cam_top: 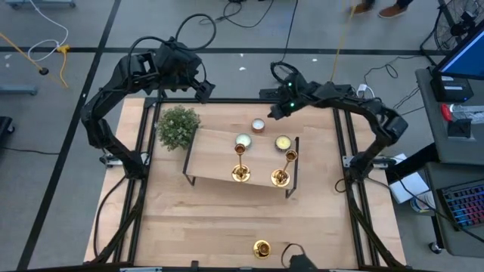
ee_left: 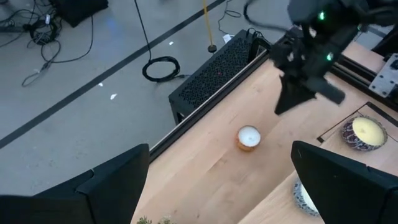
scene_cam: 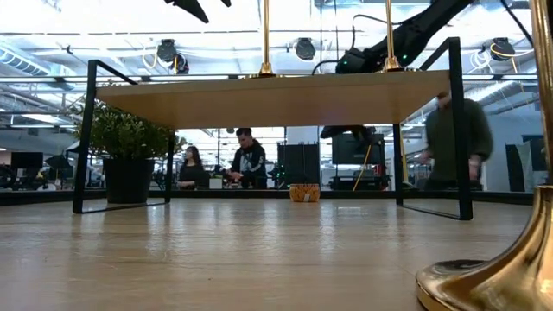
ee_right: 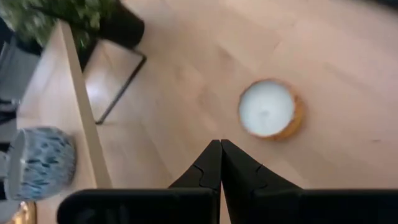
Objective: Pick & Place candle stick holders
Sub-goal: Put the scented candle on the shelf
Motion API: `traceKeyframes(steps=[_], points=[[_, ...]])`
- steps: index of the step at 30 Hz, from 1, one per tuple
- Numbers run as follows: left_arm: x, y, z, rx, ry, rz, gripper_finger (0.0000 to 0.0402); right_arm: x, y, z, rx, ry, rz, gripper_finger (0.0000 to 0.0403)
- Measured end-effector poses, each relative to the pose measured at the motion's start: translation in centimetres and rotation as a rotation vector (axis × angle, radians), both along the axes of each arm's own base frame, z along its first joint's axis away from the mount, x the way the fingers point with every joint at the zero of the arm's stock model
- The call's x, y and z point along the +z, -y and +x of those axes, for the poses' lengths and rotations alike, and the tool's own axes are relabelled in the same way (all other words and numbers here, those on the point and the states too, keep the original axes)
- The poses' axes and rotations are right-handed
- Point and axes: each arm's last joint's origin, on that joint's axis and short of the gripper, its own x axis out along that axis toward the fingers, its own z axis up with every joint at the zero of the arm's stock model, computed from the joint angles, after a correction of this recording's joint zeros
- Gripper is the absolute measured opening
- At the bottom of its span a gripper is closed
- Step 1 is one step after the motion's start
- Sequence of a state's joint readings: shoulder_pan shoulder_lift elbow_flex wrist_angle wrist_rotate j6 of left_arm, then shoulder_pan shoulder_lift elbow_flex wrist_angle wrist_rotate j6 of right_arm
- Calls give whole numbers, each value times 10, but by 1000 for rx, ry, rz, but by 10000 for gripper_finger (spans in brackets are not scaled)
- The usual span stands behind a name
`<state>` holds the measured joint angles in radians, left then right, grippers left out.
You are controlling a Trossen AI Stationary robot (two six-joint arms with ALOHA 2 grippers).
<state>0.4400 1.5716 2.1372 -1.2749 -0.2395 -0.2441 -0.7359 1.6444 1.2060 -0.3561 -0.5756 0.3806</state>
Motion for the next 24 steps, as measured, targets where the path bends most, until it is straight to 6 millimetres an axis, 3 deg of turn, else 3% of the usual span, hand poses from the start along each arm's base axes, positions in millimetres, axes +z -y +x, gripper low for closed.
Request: traceKeyframes(steps=[6,13,24], points=[[-4,-4,2,43,-16,-1,397,-15,-14,19,27,-80,-64,0],[-8,-7,9,48,-24,-12,397,-16,-18,24,-50,-183,-229,0],[-12,-8,16,44,-28,-27,397,-19,-17,26,-85,-181,-203,0]])
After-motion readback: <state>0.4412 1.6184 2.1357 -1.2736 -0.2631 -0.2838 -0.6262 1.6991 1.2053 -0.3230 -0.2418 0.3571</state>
